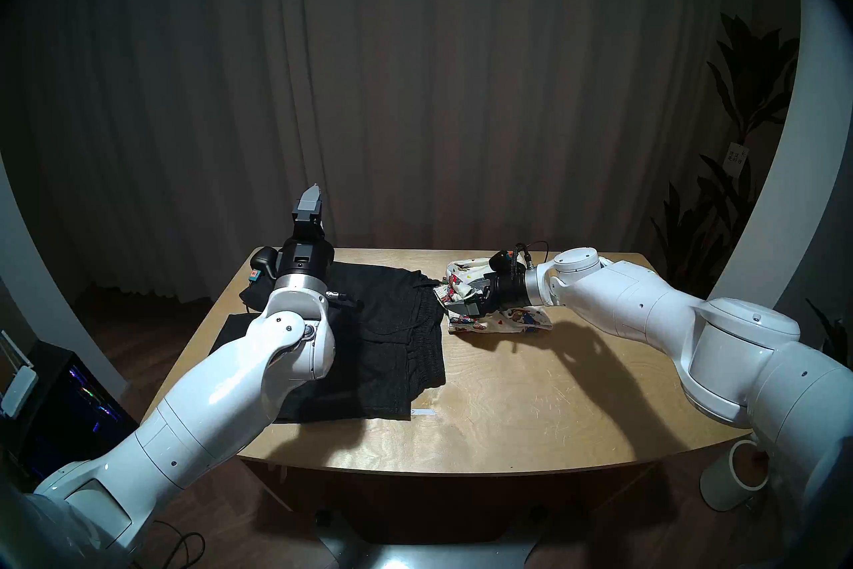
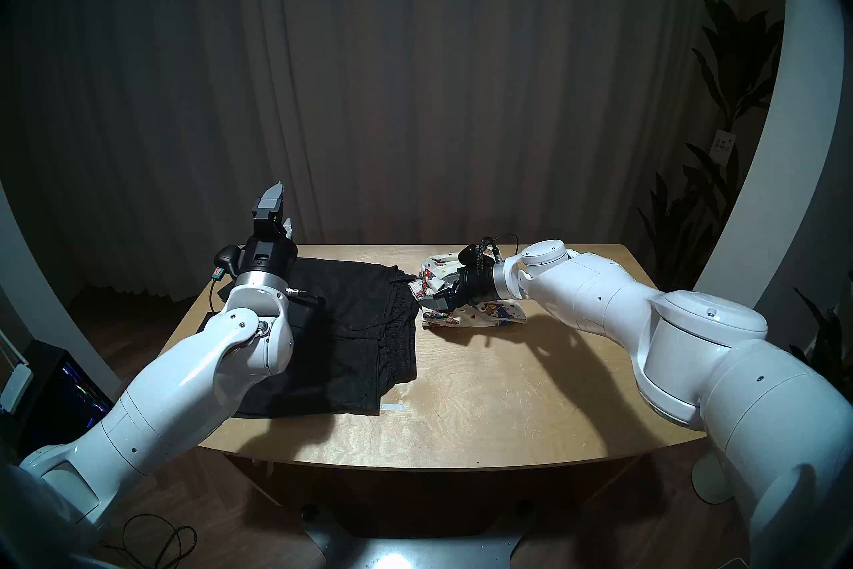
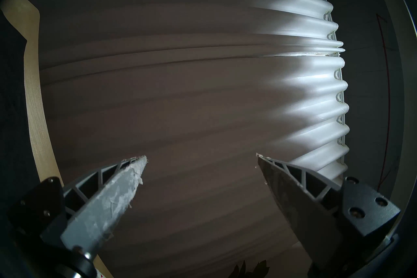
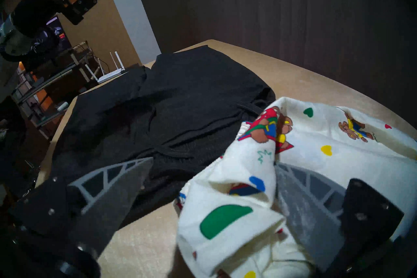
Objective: Fold pants twice and stack them
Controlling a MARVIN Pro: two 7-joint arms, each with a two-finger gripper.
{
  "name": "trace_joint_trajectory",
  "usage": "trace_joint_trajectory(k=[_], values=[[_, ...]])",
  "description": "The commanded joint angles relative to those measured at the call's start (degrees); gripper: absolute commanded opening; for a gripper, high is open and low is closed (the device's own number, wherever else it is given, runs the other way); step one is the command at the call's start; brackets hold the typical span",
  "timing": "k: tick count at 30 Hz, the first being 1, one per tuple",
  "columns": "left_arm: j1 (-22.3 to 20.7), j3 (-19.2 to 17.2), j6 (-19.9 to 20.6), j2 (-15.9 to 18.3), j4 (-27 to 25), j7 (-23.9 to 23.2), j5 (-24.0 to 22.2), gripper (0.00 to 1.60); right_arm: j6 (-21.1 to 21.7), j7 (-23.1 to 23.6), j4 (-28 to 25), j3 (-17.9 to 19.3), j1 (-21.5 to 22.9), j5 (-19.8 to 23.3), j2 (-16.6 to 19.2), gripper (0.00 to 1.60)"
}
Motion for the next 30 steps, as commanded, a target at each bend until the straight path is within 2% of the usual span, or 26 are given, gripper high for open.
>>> trace_joint_trajectory(k=[1,2,3,4,5,7,13,14,17,22,26,27,28,29,30], values=[[-0.2,-0.7,-0.1,0.1,-1.6,-1.4,0.2,1.60,2.1,0.5,-6.3,-0.1,-0.6,0.4,4.7,1.60],[0.0,-0.7,-0.2,0.2,-1.7,-1.5,0.2,1.60,2.6,0.2,-8.6,-0.3,-1.0,0.3,5.9,1.60],[0.1,-0.7,-0.3,0.2,-1.8,-1.5,0.1,1.60,2.4,1.1,-7.4,-0.3,-0.9,0.3,5.3,1.60],[0.3,-0.8,-0.4,0.2,-1.9,-1.6,0.1,1.60,3.3,-0.5,-10.9,-0.3,-1.3,0.3,7.1,1.60],[0.4,-0.8,-0.5,0.3,-2.0,-1.7,0.0,1.60,3.0,0.2,-9.8,-0.3,-1.3,0.3,6.5,1.60],[0.6,-0.9,-0.5,0.3,-2.1,-1.8,0.0,1.60,3.4,-0.2,-10.9,-0.5,-1.4,0.1,7.1,1.60],[1.2,-1.1,-0.9,0.4,-2.4,-2.4,-0.3,1.60,2.2,-3.8,-16.3,-0.2,-3.2,-0.3,9.9,1.60],[1.3,-1.1,-1.0,0.4,-2.4,-2.5,-0.3,1.60,3.4,-4.9,-18.0,-0.1,-3.5,0.0,10.7,1.60],[1.4,-1.1,-1.1,0.4,-2.4,-2.7,-0.4,1.60,2.9,-5.2,-18.6,-0.2,-3.7,-0.2,11.1,1.60],[1.4,-1.0,-1.2,0.5,-2.5,-2.8,-0.4,1.60,1.2,-6.2,-19.2,0.3,-4.5,0.0,11.3,1.60],[1.1,-0.8,-1.1,0.5,-2.4,-2.7,-0.3,1.60,-3.4,-9.7,-19.8,2.9,-6.6,2.2,11.0,1.60],[1.1,-0.8,-1.1,0.5,-2.4,-2.7,-0.3,1.60,-3.4,-9.7,-19.8,2.9,-6.6,2.2,11.0,1.60],[1.0,-0.8,-1.1,0.6,-2.4,-2.6,-0.2,1.60,-5.0,-10.6,-20.1,3.8,-7.4,2.8,11.2,1.60],[0.8,-0.6,-1.1,0.7,-2.3,-2.5,0.1,1.60,-6.4,-12.3,-19.9,6.7,-9.5,3.8,10.8,1.60],[0.8,-0.6,-1.1,0.7,-2.3,-2.5,0.1,1.60,-6.4,-12.3,-19.9,6.7,-9.5,3.8,10.8,1.60]])
